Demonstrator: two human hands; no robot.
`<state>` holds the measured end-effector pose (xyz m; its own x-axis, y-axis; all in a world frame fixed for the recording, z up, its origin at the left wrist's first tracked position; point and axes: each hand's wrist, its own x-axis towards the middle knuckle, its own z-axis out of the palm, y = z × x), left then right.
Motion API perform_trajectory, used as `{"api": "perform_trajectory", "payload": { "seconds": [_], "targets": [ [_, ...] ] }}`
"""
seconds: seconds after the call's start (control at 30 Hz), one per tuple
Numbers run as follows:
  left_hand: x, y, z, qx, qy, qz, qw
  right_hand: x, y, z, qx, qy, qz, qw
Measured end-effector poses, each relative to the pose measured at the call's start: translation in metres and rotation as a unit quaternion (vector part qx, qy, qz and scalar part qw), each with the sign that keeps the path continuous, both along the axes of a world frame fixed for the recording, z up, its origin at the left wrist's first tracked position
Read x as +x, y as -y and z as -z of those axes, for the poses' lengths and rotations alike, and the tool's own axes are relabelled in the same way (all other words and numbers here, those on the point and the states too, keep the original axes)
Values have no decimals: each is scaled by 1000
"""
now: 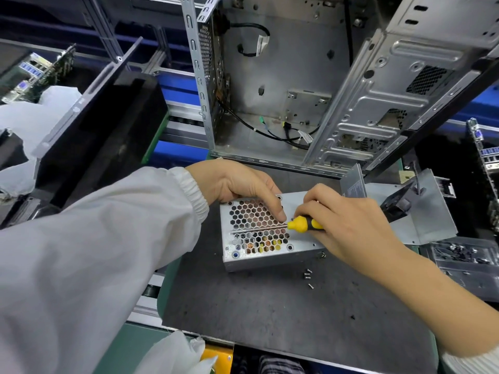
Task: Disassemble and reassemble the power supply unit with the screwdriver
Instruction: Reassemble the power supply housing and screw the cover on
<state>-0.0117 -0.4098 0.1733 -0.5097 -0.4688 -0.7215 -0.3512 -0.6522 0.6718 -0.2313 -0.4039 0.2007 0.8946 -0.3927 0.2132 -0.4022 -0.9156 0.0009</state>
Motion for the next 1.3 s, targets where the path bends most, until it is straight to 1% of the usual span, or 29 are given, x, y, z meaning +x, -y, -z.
{"api": "perform_trajectory", "payload": {
  "seconds": [0.07, 0.17, 0.37, 0.63, 0.73, 0.83, 0.9, 0.97, 1.07, 1.17, 1.3],
  "targets": [
    [-1, 1, 0, -2, 2, 4, 1000, -2, 1, 2, -40, -16, -30, 999],
    [-1, 1, -1, -6, 9, 6, 1000, -4, 1, 6, -55, -9, -54, 997],
    [0, 0, 1, -8, 10, -1, 1000, -3, 4, 17, 23, 40, -29, 998],
    [0, 2, 3, -6, 5, -5, 1000, -3, 3, 20, 51, 97, -36, 993],
    [0, 2, 2, -3, 2, -7, 1000, -1, 2, 19, 20, 76, -42, 996],
    [0, 1, 2, 5, -4, -7, 1000, -2, 2, 18, -14, 52, -76, 996],
    [-1, 2, 1, 5, -1, -4, 1000, -7, 2, 19, -10, 41, -87, 995],
    [-2, 4, 0, -2, 10, 4, 1000, -14, 3, 20, 27, 46, -83, 995],
    [-4, 3, 0, -9, 18, 6, 1000, -21, 2, 20, 119, 82, -56, 988],
    [-4, 1, 2, -7, 13, -5, 1000, -24, 4, 21, 239, 107, -12, 965],
    [-3, -2, 1, 0, -3, -19, 1000, -29, 8, 18, 321, 74, 17, 944]
  ]
}}
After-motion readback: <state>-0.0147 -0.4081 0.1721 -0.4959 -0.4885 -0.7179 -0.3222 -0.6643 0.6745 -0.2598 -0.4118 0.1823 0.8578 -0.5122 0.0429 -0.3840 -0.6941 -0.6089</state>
